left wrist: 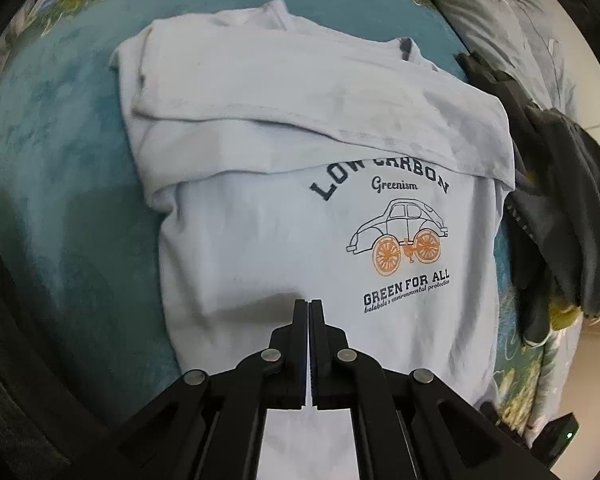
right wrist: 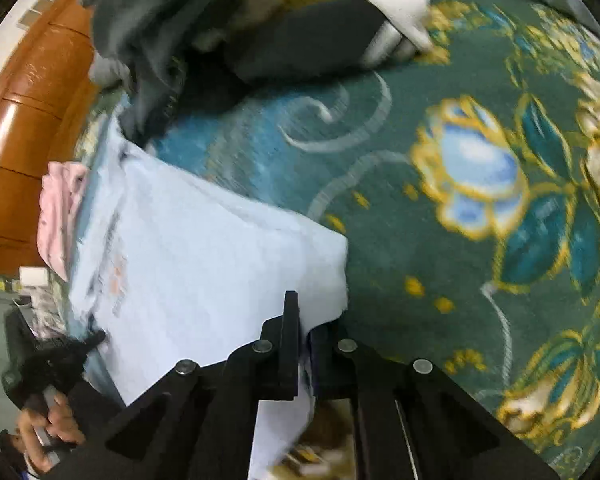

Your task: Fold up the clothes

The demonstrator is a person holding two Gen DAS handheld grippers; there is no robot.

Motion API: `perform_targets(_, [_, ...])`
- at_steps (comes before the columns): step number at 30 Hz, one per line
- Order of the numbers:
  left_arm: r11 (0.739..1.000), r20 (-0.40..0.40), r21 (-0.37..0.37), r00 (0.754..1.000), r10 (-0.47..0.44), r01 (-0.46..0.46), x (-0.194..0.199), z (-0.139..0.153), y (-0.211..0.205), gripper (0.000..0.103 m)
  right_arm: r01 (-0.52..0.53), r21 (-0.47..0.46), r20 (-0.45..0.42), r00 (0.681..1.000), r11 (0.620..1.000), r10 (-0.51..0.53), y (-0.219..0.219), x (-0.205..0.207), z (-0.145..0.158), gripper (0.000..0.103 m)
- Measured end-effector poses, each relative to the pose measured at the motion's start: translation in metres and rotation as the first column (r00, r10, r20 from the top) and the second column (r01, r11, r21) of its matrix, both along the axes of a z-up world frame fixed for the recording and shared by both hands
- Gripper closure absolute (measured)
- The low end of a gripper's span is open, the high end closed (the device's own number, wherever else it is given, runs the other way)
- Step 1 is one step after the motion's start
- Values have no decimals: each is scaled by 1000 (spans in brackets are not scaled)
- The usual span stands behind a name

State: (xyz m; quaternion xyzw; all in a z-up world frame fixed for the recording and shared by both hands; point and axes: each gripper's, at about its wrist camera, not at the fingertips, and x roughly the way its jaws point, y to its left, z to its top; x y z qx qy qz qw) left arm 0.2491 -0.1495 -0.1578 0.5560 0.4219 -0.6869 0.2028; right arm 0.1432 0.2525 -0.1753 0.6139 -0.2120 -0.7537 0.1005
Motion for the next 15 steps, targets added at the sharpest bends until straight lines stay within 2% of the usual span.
perform_targets(4, [1000, -11, 15, 1000, 16, -16, 8, 4, -2, 101, 60, -79, -90, 994, 995, -67, -7, -35, 29, 99])
perform_targets(7, [999, -13, 35, 1000, 20, -20, 12, 5, -1, 101, 102, -104, -162, 980, 989, -118, -13, -65, 58, 99])
perform_targets(10, [993, -3, 117, 1000, 23, -22, 16, 2, 4, 101, 87, -64, -173, 980, 994, -97, -26, -89, 68, 99])
perform_targets(12, [978, -1, 208, 1000, 17, -16, 17, -1, 15, 100, 69, -33, -166, 983, 997, -74, -32, -100, 68, 99])
perform_targets(15, [964, 26, 266, 999, -23, 15, 18, -4, 35, 100, 58, -36, -145, 987, 998, -63, -36, -112, 64, 99])
